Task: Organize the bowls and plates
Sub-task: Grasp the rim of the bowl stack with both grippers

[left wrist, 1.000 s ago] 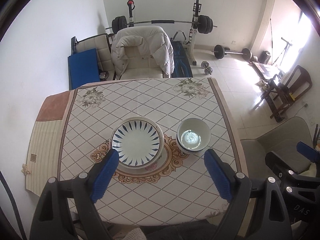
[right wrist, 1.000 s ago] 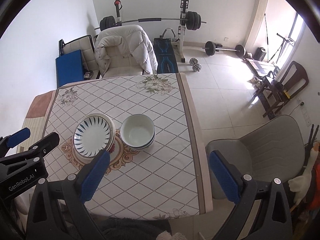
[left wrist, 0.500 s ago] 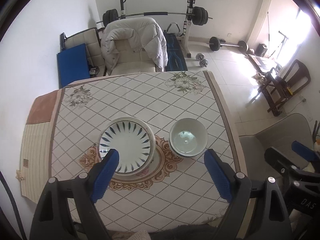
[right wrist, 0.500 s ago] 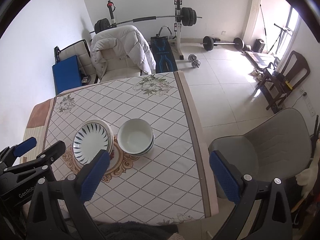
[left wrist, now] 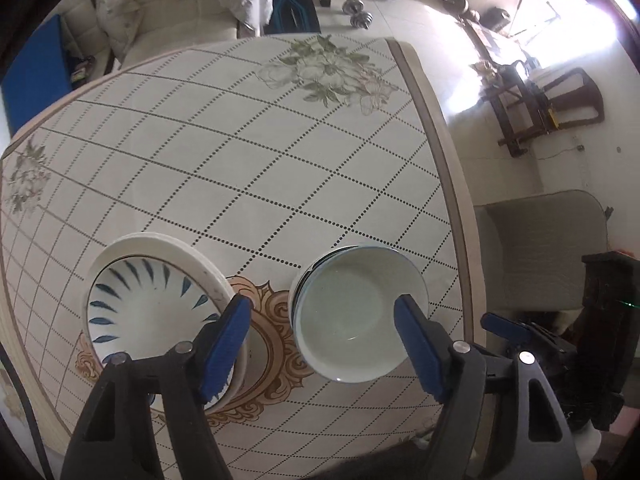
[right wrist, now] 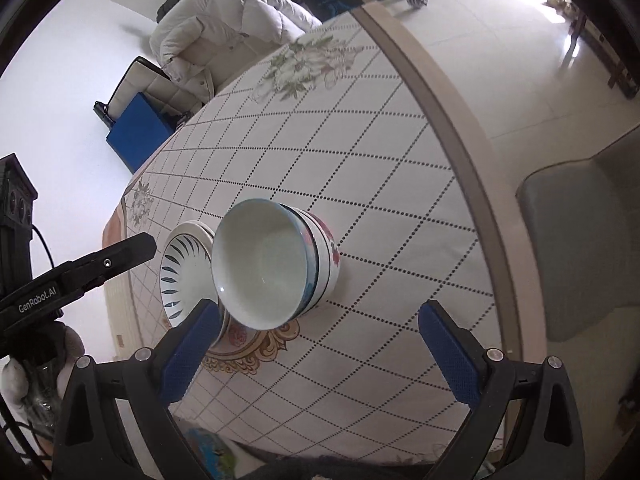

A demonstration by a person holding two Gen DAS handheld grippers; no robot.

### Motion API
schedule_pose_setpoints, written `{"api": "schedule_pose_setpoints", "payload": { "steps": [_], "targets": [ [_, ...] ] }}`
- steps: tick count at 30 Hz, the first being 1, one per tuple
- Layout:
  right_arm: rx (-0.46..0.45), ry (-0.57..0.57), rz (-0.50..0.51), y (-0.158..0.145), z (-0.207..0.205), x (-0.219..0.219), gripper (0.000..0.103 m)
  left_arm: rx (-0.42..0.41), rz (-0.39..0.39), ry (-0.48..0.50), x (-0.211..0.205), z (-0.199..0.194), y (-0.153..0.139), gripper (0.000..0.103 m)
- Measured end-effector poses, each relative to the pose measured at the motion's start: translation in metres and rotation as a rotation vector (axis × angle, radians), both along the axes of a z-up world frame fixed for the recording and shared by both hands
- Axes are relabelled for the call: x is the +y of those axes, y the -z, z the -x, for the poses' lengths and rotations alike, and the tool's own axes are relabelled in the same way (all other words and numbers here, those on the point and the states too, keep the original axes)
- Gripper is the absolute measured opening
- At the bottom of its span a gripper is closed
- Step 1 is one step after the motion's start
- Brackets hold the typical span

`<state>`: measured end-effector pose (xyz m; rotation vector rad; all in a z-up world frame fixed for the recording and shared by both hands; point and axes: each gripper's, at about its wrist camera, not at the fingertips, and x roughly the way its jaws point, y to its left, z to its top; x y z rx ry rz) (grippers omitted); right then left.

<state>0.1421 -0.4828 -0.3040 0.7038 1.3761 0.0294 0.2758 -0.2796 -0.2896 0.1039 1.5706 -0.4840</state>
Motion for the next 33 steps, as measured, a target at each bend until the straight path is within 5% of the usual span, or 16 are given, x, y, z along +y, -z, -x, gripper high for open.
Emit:
{"api": "schedule_pose_setpoints", "payload": {
  "steps": [5,11,15,17,20,27,33],
  "targets": [
    [0.064,-0.042,-0.121,0.057,-0.029,0.006,0.101,0.131,-0.011,0.083,-0.018,-0.015,0.046,0.064],
    [0.114,-0.090,-0.191,0.091,-0.053,0.021,0.101,0.279,0.046,0.085,-0.022,-0.021,0.083,0.061],
    [0.133,-0.106,-0.247,0.110,-0.062,0.027,0.100,0.317,0.067,0.050,-0.015,-0.026,0.097,0.060],
    [0.147,-0.110,-0.279,0.121,-0.064,0.030,0.098,0.330,0.069,0.040,-0.010,-0.030,0.102,0.051],
    [0.165,-0.111,-0.327,0.137,-0.067,0.034,0.086,0.375,0.079,0.023,-0.003,-0.030,0.112,0.048],
    [0.177,-0.092,-0.407,0.167,-0.069,0.043,0.070,0.439,0.137,-0.054,0.020,-0.032,0.124,0.050],
    [0.162,-0.049,-0.468,0.177,-0.065,0.036,0.067,0.478,0.176,-0.131,0.038,-0.039,0.126,0.049]
  ]
}}
